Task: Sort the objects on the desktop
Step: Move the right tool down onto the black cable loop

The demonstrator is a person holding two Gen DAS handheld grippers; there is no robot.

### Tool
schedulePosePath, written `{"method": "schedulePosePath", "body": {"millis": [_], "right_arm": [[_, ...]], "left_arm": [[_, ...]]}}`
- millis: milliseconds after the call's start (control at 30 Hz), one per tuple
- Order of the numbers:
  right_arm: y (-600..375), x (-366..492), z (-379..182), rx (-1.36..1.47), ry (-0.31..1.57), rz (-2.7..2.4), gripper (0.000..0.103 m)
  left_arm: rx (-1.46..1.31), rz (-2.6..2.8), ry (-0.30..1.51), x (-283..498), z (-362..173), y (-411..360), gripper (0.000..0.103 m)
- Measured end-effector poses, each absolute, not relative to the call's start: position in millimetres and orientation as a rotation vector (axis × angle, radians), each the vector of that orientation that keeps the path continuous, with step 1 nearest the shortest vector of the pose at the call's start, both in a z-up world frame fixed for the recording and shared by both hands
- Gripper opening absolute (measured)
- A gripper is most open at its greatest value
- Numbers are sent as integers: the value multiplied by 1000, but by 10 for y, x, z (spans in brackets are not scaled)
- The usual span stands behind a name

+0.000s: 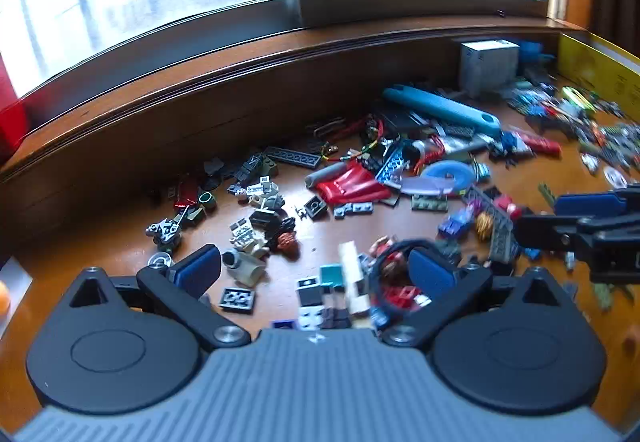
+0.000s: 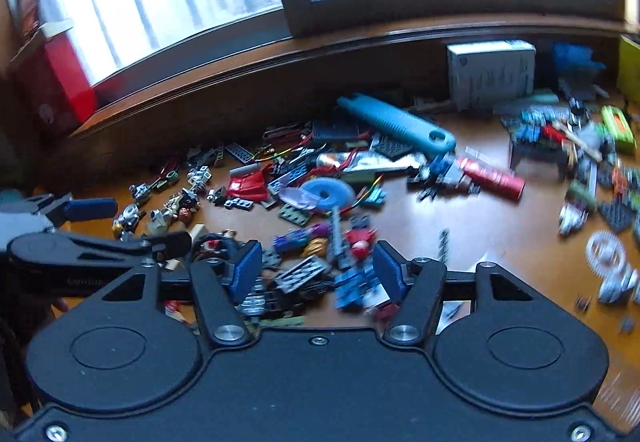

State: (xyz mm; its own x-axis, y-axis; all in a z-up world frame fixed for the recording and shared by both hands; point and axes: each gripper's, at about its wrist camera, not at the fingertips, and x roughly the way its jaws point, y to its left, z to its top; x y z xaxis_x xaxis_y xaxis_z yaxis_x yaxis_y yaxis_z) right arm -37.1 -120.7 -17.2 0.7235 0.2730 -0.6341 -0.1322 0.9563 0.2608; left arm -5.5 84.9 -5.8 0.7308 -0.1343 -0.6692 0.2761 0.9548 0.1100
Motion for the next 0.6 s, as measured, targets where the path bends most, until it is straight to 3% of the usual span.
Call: {"method": "schedulePosePath", "body": {"millis": [300,400,600], "right_arm": [[-508,-644,-306,248,767,74,44],[-383,-633,-313,242,769,49,37],[-215,-512,-331,219,747,-13,32]], "left_arm": [[191,-442,721,-87,-282,1350,78],[195,-497,725,-70,-350,1381,74],[205,-599,680,-31,-424,1384,71]]}}
